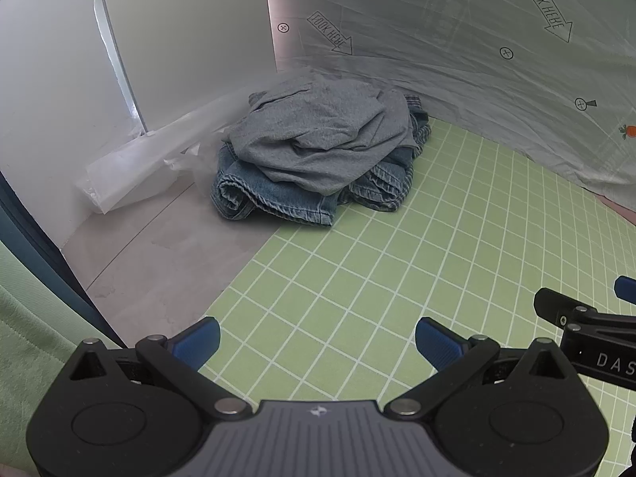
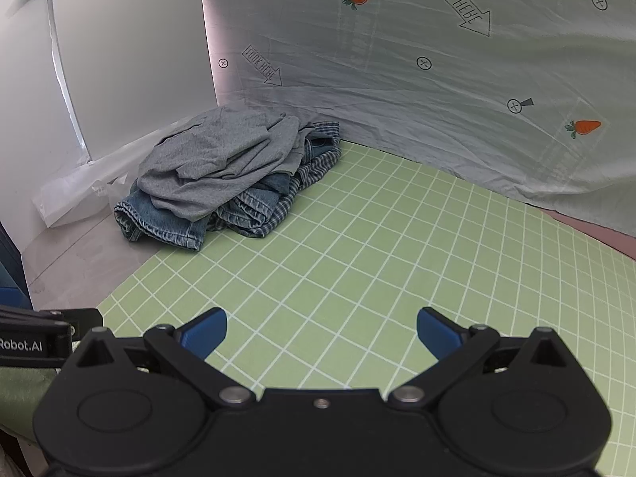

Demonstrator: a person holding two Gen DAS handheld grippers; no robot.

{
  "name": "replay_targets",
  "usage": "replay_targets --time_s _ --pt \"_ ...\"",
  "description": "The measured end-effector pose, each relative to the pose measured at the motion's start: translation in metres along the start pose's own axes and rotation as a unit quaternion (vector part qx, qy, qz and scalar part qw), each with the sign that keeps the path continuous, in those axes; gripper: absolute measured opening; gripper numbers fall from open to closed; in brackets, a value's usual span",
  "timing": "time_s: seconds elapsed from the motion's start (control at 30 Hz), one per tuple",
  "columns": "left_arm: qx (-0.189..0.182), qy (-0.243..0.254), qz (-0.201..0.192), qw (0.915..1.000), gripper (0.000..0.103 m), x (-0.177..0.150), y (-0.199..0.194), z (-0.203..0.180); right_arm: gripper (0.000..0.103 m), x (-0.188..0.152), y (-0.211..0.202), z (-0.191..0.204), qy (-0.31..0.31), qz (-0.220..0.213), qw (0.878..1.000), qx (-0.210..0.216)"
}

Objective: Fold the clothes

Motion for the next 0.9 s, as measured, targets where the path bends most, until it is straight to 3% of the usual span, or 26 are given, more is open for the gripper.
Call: replay_targets --time_s 0.9 --pt "0.005 0.002 0.004 1.0000 0.103 0.0032 0.0010 -0.0072 0.103 -0.0024 0.0015 -0.0068 -0.005 -0.001 1.000 -0.002"
Point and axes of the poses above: each gripper's, at about its wrist camera, not at the fingertips, and y roughly the way its jaws point, z to its left, x to its top, the point moved 5 cm from there along y, roughly the way its jaws point, and after that the axes turned 11 degrees about y, right-handed, at the moved point
